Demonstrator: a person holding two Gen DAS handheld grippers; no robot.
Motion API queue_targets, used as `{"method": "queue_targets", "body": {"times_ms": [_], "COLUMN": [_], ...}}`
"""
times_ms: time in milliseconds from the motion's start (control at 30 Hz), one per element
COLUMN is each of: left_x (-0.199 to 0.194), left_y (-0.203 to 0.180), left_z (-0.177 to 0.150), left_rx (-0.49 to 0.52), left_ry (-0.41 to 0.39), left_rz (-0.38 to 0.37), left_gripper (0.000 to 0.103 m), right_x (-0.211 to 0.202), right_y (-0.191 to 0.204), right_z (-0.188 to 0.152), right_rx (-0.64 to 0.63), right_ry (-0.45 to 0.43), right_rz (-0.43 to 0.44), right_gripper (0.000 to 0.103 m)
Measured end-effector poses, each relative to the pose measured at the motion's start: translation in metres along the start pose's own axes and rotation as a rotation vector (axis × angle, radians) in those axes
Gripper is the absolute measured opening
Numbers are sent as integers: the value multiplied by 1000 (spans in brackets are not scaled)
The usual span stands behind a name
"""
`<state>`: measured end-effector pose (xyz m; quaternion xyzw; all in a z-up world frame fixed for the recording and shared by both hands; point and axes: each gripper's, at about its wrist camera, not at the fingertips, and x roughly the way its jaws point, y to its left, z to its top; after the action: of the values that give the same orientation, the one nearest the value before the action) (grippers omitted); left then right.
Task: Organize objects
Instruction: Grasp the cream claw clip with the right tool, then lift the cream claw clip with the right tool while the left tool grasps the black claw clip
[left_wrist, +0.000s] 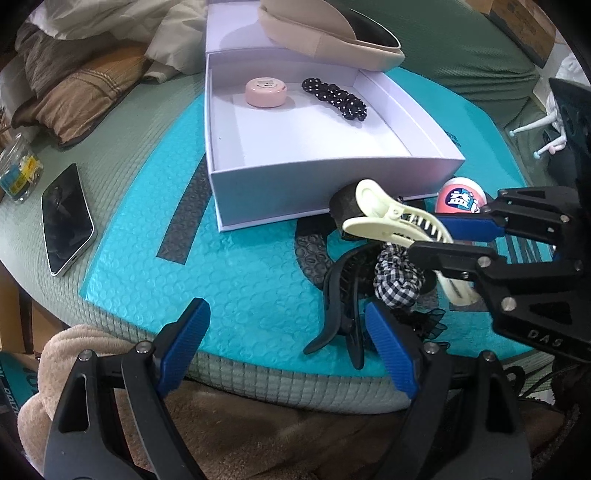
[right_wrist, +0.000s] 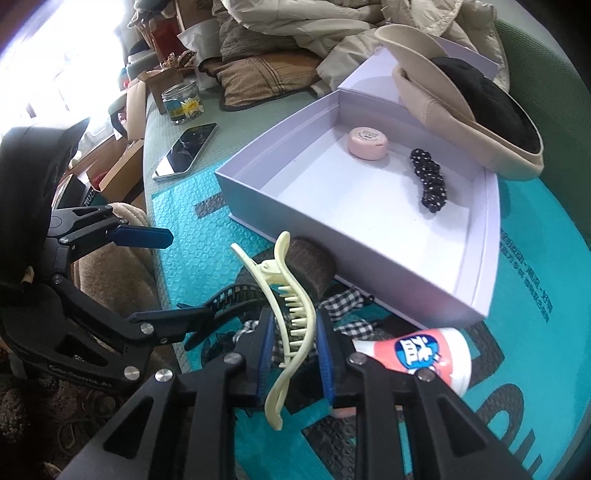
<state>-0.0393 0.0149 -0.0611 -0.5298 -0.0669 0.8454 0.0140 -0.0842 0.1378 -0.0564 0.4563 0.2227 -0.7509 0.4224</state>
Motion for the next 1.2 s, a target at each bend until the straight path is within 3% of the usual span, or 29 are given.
{"method": "queue_targets", "body": {"times_ms": [400,567,633,700,800,1200], "left_x": [17,21,21,20,17,-2], "left_y": [-15,-21,-23,-21,-15,0], "left_z": [6,5,5,5,5,-2], "left_rx": [47,88,102,103,74,26], "left_ry": [35,35,33,26,31,2], "left_rz": [-30,3,14,19,-17,-50], "left_gripper": [60,58,53,37,22,19], "right_x": [-9,-12,-14,-14,-14,-15], "right_y": [-8,-10,-9,-8,-7,3], "right_z": [-6,-7,-7,-7,-8,-5], "right_rx": [29,41,44,45,49,38], "right_ry": [-16,-25,-30,-30,-31,-35], "right_rz": [-19,-27,-23,-20,-15,-8], "right_gripper": [22,22,22,22,22,22]}}
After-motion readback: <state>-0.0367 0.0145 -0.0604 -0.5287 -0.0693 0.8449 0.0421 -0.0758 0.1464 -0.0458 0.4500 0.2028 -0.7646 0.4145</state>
